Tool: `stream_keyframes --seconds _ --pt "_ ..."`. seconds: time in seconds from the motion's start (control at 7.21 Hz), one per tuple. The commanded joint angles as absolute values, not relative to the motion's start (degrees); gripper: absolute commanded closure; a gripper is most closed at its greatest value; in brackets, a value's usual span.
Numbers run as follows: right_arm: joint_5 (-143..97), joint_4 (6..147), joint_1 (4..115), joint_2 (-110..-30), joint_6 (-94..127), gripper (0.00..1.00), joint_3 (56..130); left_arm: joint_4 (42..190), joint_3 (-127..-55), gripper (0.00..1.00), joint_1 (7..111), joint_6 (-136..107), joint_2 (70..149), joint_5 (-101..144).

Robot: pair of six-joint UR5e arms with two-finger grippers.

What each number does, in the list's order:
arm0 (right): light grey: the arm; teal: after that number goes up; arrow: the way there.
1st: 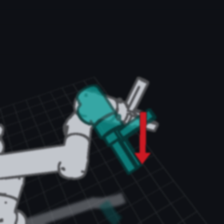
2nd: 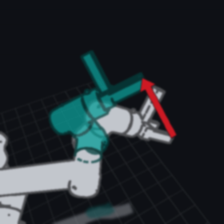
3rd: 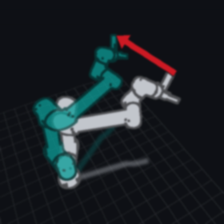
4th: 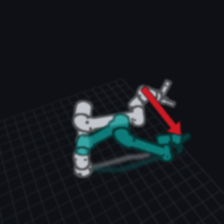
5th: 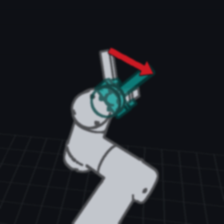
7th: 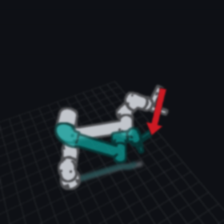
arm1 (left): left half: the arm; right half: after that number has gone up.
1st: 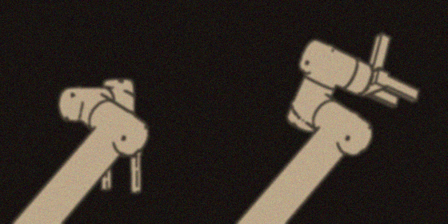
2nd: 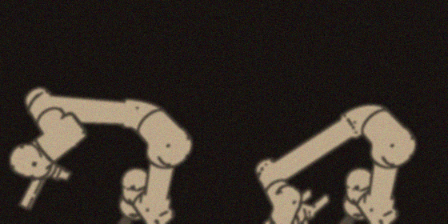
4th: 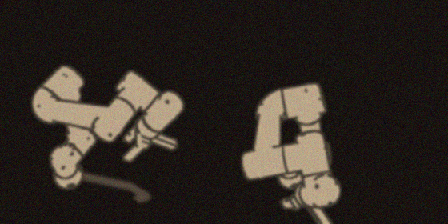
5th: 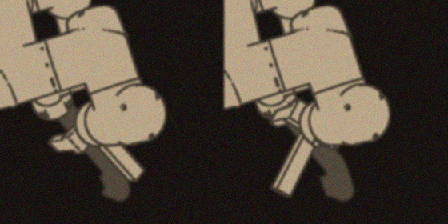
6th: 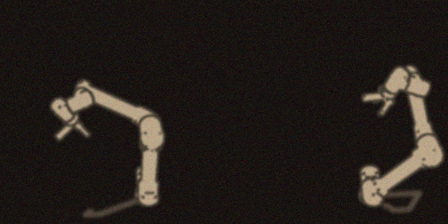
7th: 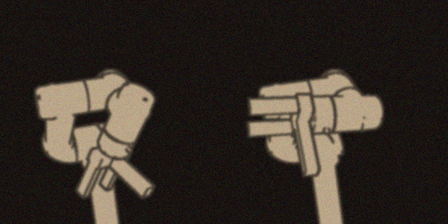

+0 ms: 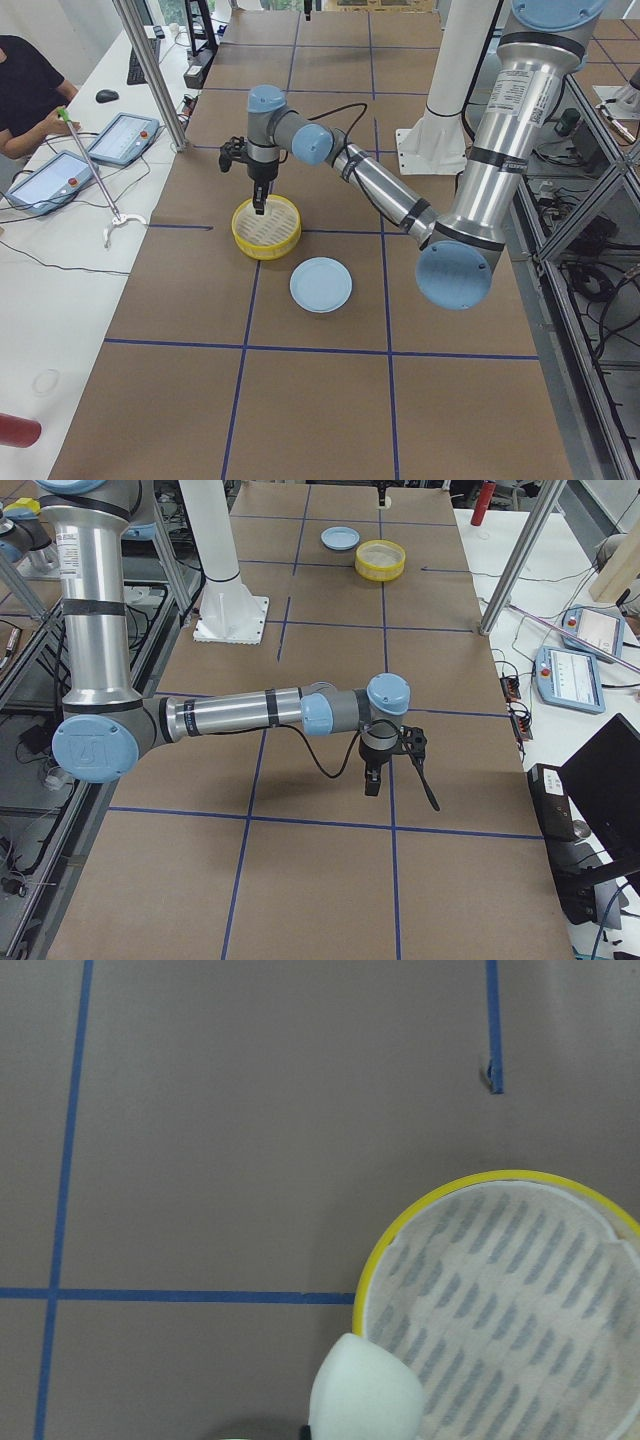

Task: Place bun in steamer
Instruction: 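Lift the bun with the left gripper and carry it over the steamer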

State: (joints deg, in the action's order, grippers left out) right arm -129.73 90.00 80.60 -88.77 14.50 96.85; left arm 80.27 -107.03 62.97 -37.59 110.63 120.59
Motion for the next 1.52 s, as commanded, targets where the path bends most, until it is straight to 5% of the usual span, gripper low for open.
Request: stream_keyframes --seconds 0.0,0.97,1.11,1.25,1.39 --pt "-129.7 90.0 80.6 -88.8 14.5 0.0 96.9 85.3 -100.5 0.7 55.9 -43.5 113.5 121.4" --pt "-129.7 90.0 80.6 -88.8 14.5 0.0 96.9 102.1 -87.8 0.65 51.0 -48.5 113.6 118.3" --pt "-129.7 90.0 80.6 -88.8 14.5 0.0 96.9 103.4 -87.2 0.52 51.0 -48.4 113.5 118.3" --pt "-129.7 90.0 80.6 -88.8 14.5 0.0 96.9 103.5 -87.2 0.04 51.0 -48.3 113.4 118.2" --pt "-129.7 90.0 80.6 -88.8 14.5 0.0 96.9 103.5 -87.3 0.0 51.0 -48.4 113.4 118.2"
